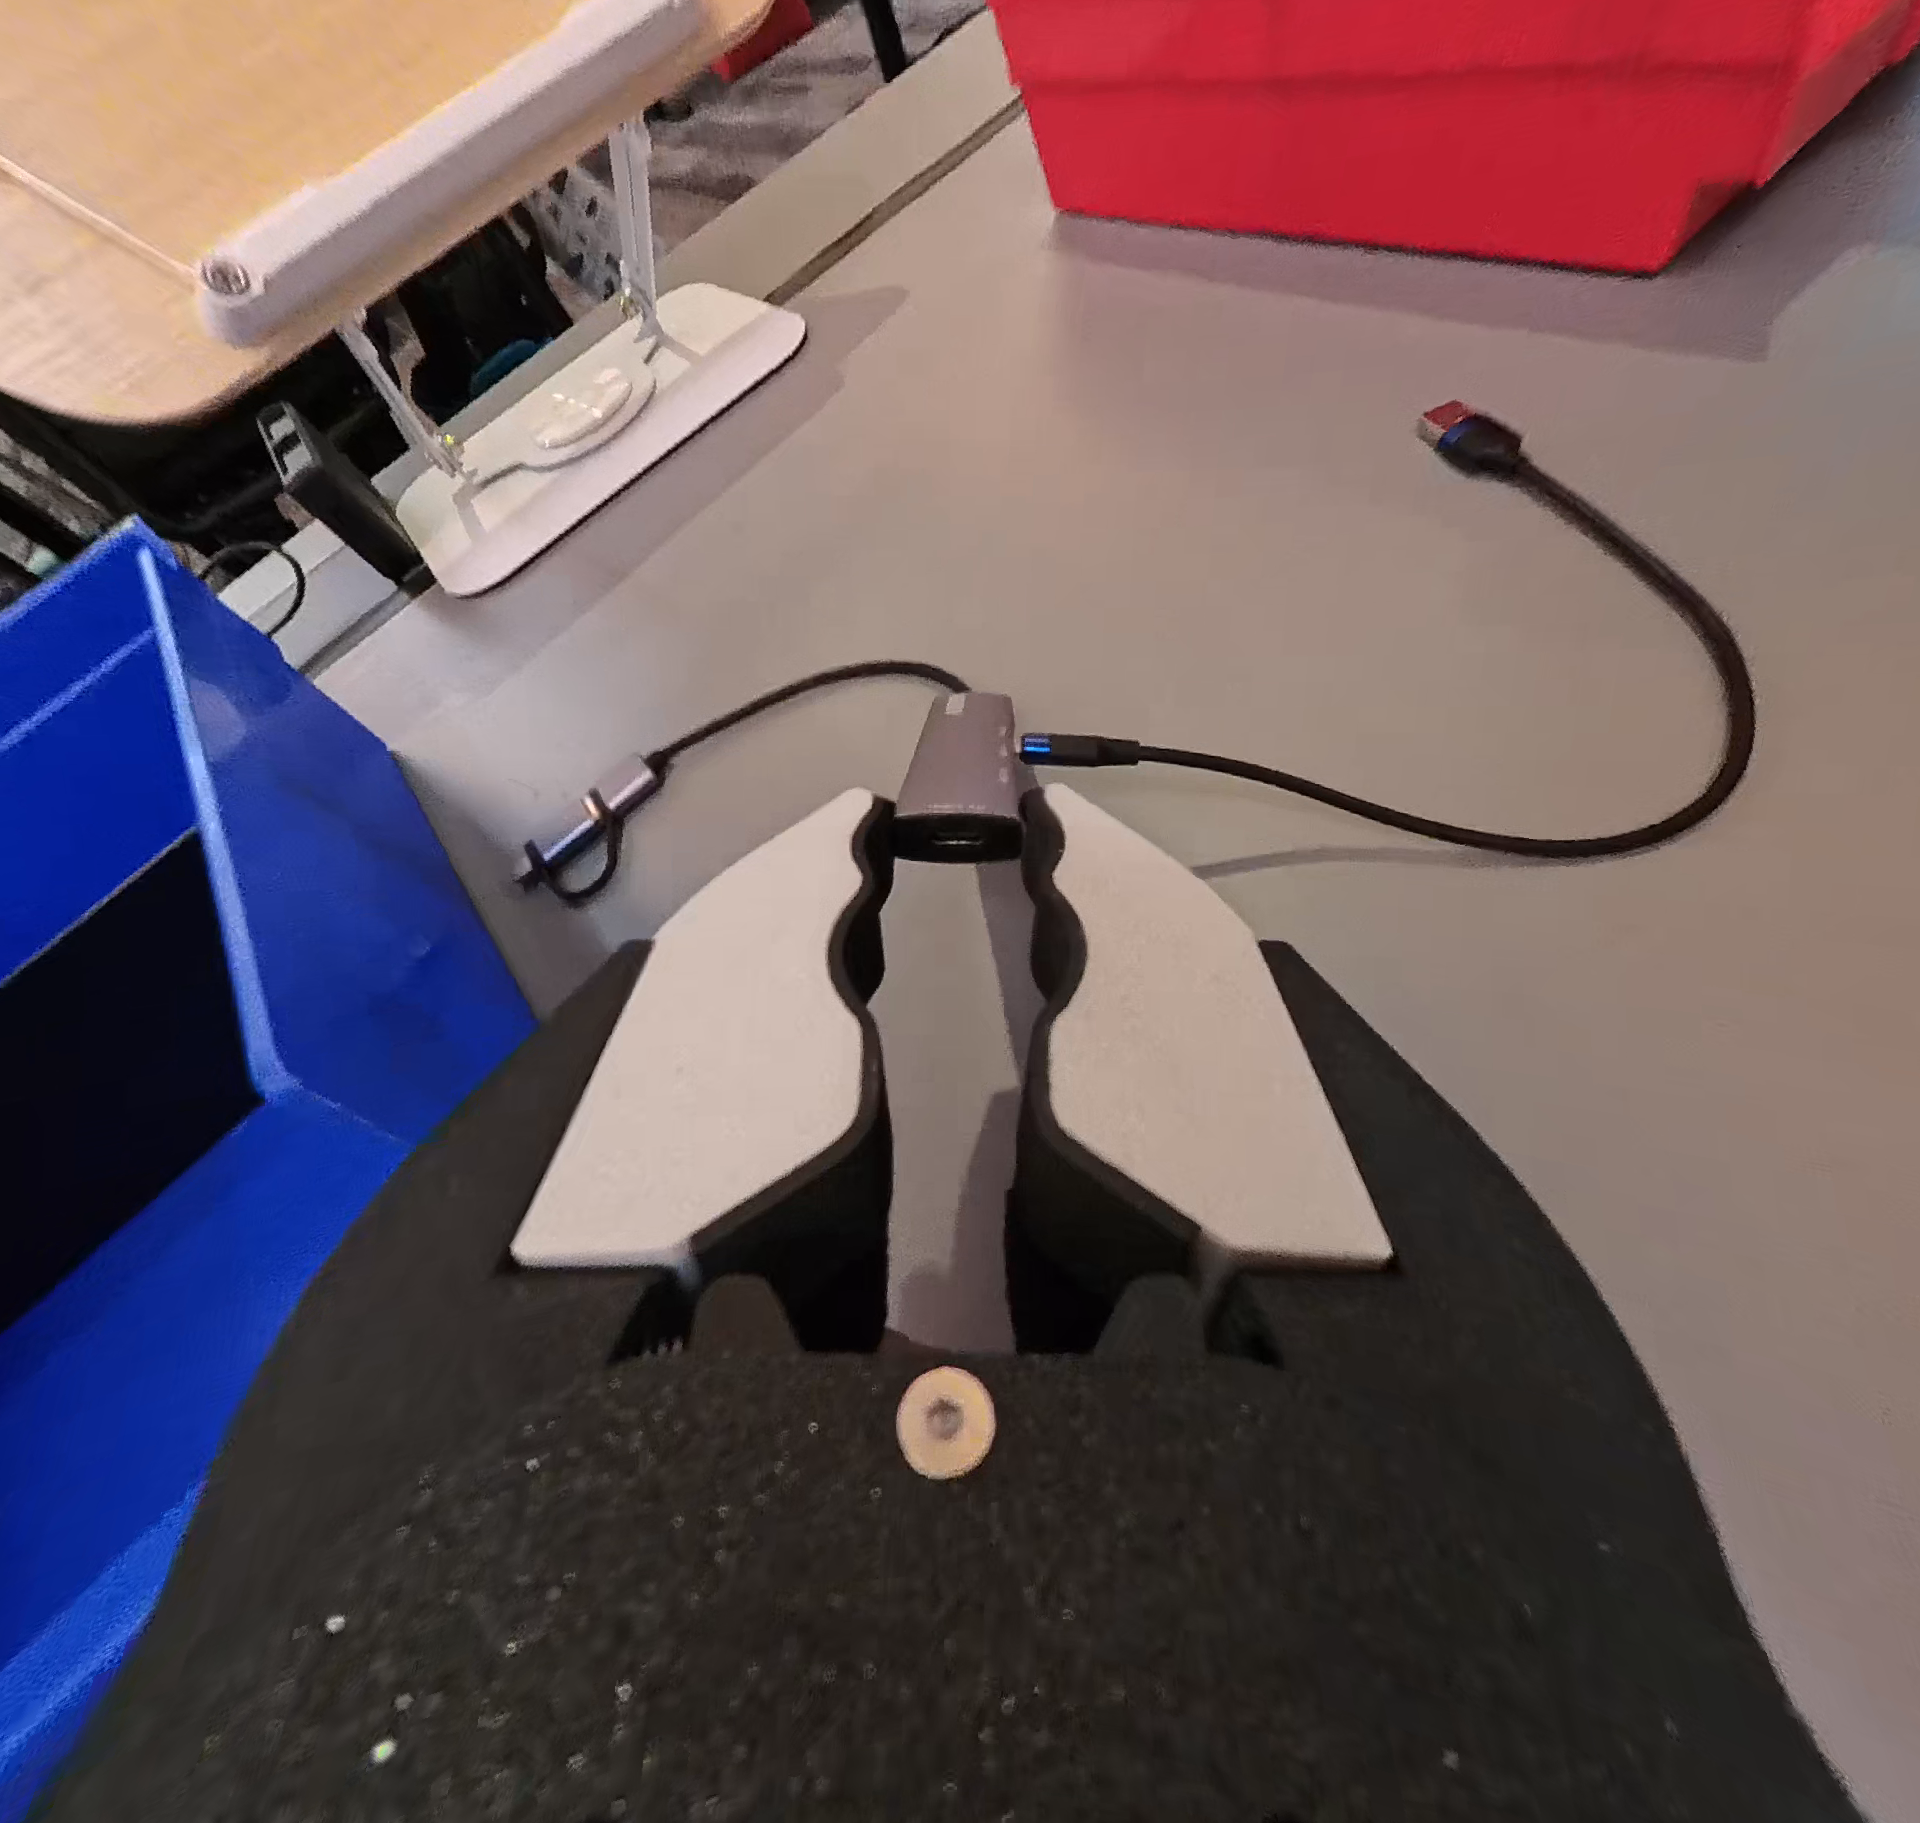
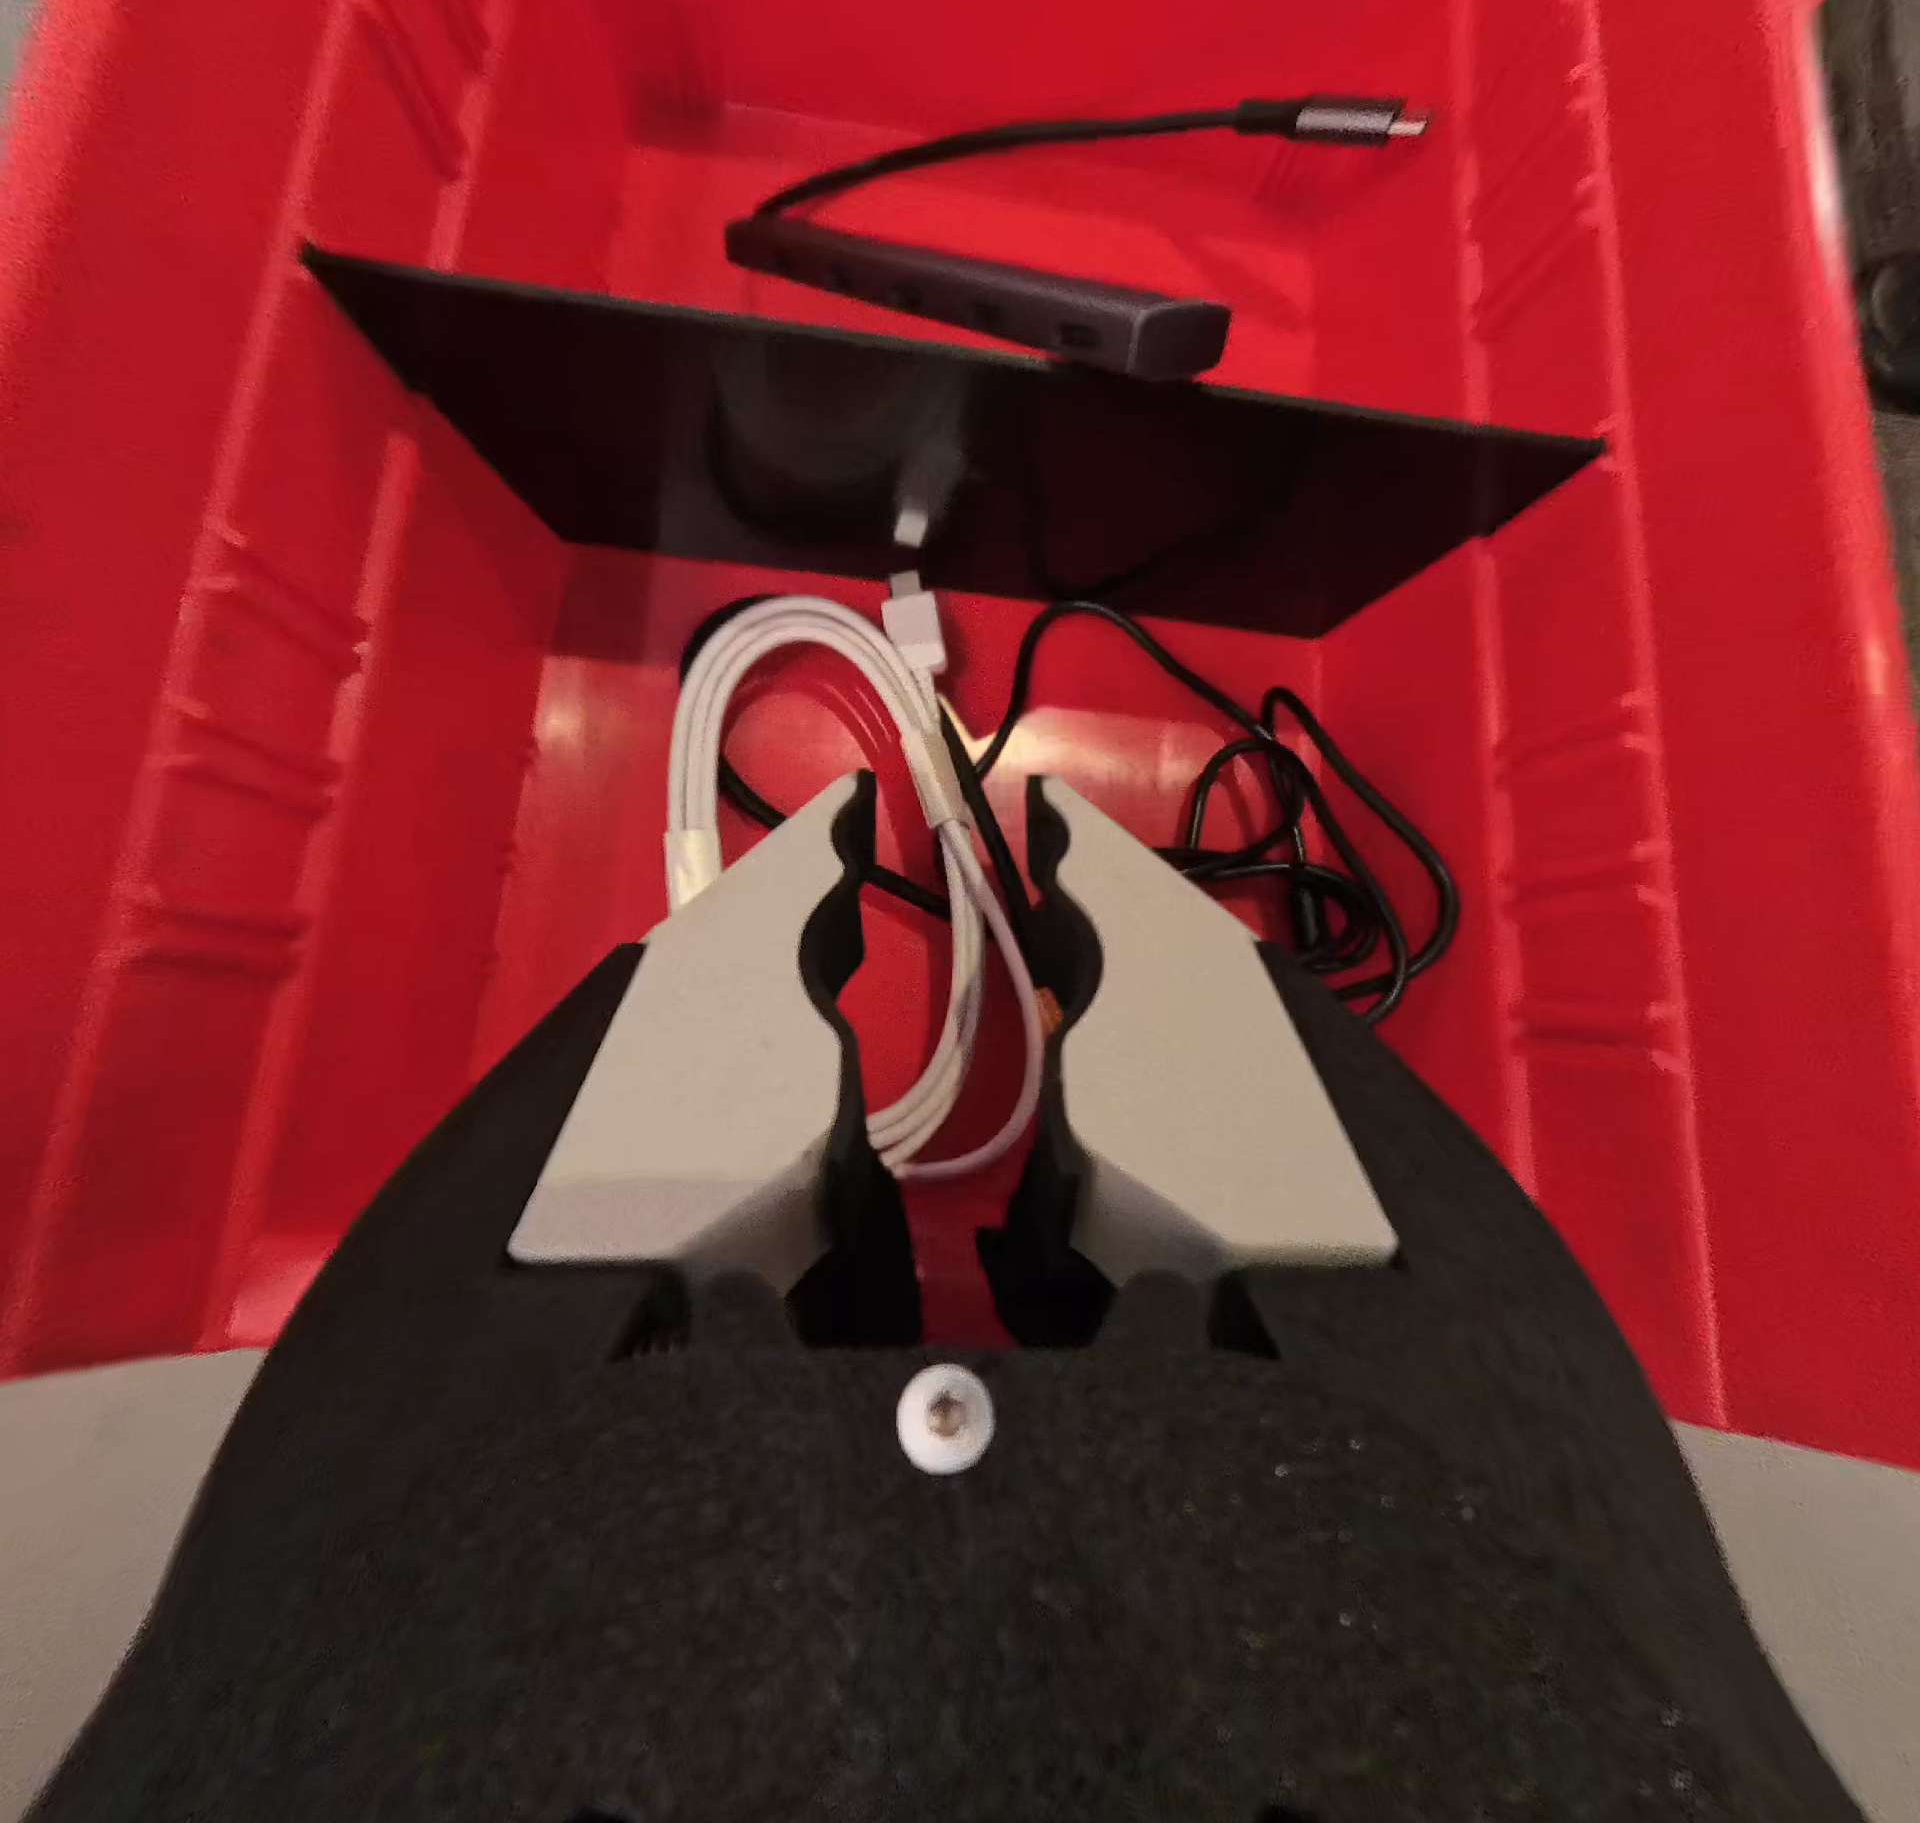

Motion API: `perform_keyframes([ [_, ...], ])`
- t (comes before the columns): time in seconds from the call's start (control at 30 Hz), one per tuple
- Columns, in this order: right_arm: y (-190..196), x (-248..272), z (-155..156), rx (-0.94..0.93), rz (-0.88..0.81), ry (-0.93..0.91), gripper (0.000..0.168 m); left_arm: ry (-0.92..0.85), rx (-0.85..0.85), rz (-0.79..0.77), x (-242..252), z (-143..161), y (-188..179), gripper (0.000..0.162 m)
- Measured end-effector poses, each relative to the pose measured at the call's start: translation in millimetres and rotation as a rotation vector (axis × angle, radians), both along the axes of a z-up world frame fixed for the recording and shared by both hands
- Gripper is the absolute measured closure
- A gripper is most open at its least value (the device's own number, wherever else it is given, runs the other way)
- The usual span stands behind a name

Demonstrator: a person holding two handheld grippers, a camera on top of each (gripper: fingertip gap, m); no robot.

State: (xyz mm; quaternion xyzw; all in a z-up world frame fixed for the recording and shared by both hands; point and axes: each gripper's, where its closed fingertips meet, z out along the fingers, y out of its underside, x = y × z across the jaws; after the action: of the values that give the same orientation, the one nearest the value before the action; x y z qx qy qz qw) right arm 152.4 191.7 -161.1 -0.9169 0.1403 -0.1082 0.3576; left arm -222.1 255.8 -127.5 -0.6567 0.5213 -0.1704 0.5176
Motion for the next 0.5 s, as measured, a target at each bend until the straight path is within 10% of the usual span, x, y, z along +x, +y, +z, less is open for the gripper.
perform_keyframes([
  [0.17,-5,-17,74,0.295,0.051,-0.033,0.127,-0.069,0.03,-0.039,6,16,-10,0.138],
  [0.3,-6,-126,127,0.563,0.327,0.043,0.126,-0.188,-0.055,-0.034,5,30,-13,0.138],
  [0.5,17,-300,92,0.61,0.638,0.298,0.134,-0.259,-0.12,-0.041,7,34,-16,0.138],
])
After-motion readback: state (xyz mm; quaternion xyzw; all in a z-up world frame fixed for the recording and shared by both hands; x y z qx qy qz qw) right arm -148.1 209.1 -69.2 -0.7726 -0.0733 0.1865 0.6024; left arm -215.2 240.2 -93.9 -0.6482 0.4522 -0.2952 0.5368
